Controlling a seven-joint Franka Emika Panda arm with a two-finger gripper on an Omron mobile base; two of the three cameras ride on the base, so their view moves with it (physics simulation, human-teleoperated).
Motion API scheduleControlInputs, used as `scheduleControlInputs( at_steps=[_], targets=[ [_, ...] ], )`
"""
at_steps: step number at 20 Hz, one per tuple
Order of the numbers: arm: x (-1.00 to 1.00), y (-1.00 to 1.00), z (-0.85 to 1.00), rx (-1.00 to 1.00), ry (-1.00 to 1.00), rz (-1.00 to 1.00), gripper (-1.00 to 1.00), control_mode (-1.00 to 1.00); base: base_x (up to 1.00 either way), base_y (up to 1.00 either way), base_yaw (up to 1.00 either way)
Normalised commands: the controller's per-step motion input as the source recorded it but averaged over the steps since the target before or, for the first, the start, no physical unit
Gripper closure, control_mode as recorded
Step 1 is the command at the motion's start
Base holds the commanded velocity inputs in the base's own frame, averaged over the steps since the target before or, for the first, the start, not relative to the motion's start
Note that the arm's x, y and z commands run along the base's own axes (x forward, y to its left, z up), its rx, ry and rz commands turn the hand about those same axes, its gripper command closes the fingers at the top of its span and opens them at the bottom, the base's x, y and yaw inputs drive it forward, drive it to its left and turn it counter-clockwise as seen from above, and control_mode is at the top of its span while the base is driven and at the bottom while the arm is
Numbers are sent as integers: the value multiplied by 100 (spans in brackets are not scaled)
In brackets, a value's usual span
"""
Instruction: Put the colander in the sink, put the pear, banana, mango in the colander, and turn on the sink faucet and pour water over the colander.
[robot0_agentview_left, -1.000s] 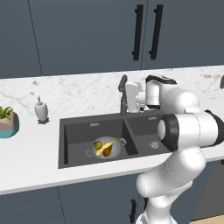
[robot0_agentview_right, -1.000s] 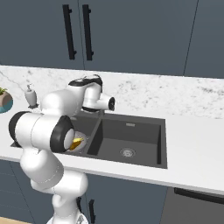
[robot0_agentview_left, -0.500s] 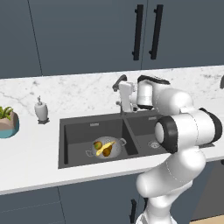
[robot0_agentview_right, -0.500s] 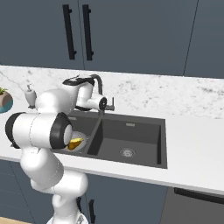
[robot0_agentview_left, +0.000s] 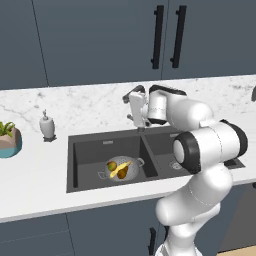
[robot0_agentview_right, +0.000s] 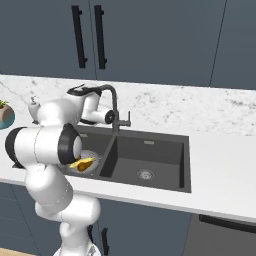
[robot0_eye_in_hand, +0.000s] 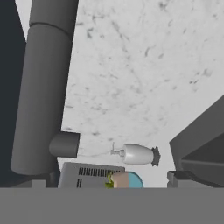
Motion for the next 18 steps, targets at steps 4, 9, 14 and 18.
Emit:
scheduleControlInputs(
  at_steps=[4,9,14,18],
  targets=[
    [14,-18,0,0,5,-1,-100,-100,0,0,0],
    [-2,-29,0,0,6,0,-100,-100,0,0,0],
    [0,-17,0,0,1,-3,-100,-100,0,0,0],
    [-38,-31,0,0,0,-3,-100,-100,0,0,0]
  ],
)
